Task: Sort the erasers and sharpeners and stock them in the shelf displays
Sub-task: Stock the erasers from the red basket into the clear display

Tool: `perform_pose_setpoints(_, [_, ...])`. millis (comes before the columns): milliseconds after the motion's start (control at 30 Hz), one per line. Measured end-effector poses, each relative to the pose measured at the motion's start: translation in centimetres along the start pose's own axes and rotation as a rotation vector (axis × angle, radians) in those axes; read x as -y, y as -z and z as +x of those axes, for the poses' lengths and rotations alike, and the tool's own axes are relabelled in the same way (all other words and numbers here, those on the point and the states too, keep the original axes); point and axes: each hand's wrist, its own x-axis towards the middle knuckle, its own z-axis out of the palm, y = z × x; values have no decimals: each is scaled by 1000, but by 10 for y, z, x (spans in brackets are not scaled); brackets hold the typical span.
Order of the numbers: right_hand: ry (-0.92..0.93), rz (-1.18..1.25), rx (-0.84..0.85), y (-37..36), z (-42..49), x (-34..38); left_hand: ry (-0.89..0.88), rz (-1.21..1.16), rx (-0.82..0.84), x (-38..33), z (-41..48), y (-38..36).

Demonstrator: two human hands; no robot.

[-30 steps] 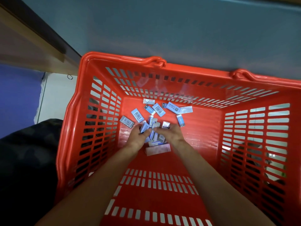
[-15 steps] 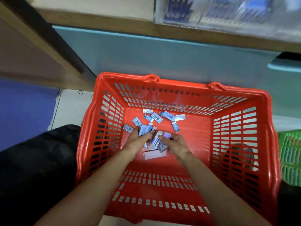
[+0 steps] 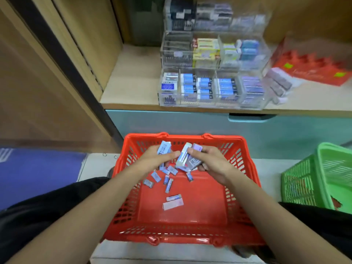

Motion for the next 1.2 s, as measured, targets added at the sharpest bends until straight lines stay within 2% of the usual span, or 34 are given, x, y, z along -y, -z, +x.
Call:
perform_pose_setpoints(333, [163, -39, 22, 5, -65, 93, -142, 114, 117, -108, -44, -4])
perform_pose_setpoints(500, [239, -35, 46, 9, -74, 113, -219, 15, 232, -132, -45, -4])
perform_pose_setpoints(633, [241, -61, 24, 10, -64, 116, -189, 73, 193, -140, -35, 1])
perform_pose_setpoints(867, [257, -75, -105, 18, -37, 130, -139, -54, 175, -156, -8, 2])
perform_pose_setpoints(1033, [331, -45, -198, 19, -23, 136, -123, -63, 126, -160, 9, 3])
perform_pose_setpoints(1200, [401, -36, -214, 20, -12, 143, -55, -102, 116, -167, 22, 7])
